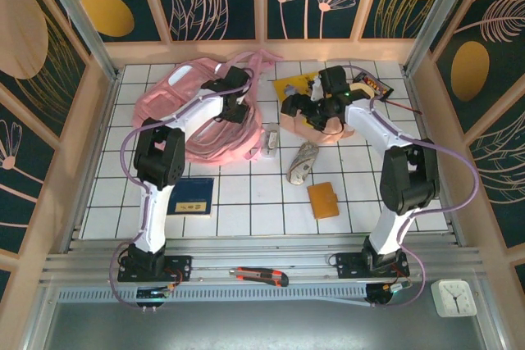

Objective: Pack the student bag

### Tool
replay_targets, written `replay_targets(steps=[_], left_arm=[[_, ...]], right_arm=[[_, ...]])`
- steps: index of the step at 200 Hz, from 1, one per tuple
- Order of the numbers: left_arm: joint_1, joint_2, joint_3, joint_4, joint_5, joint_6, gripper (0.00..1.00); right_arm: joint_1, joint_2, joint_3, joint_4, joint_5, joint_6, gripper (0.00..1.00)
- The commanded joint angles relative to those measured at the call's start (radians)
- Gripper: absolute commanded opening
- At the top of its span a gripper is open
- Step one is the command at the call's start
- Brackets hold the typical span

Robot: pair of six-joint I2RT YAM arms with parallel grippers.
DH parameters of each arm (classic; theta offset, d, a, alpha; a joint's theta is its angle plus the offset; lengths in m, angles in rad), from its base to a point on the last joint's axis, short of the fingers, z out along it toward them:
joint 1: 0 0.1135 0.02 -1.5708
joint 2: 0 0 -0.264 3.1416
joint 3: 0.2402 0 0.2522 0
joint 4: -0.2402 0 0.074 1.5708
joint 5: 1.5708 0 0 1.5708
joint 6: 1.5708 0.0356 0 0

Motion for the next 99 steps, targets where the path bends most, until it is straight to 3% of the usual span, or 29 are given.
replay_targets(steps=[1,43,80,99], left_arm=[[0.009,-0.058,-0.007,-0.042,0.001,0.044,0.0],[0.009,-0.297,-0.112,0.099,0.076,0.254,0.0],[0.012,-0.422,-0.101,0.13,0.161,0.378,0.0],[0.013,-0.462,-0.124,0.13,0.209,0.432,0.0]], right_arm=[[-0.004,-0.071,-0.026,0.063,0.006,-0.003,0.88],[-0.005,-0.177,-0.117,0.34,0.031,-0.046,0.88],[0.0,-0.252,-0.252,0.695,-0.006,-0.187,0.86],[0.003,-0.204,-0.232,0.725,-0.024,-0.216,0.81]])
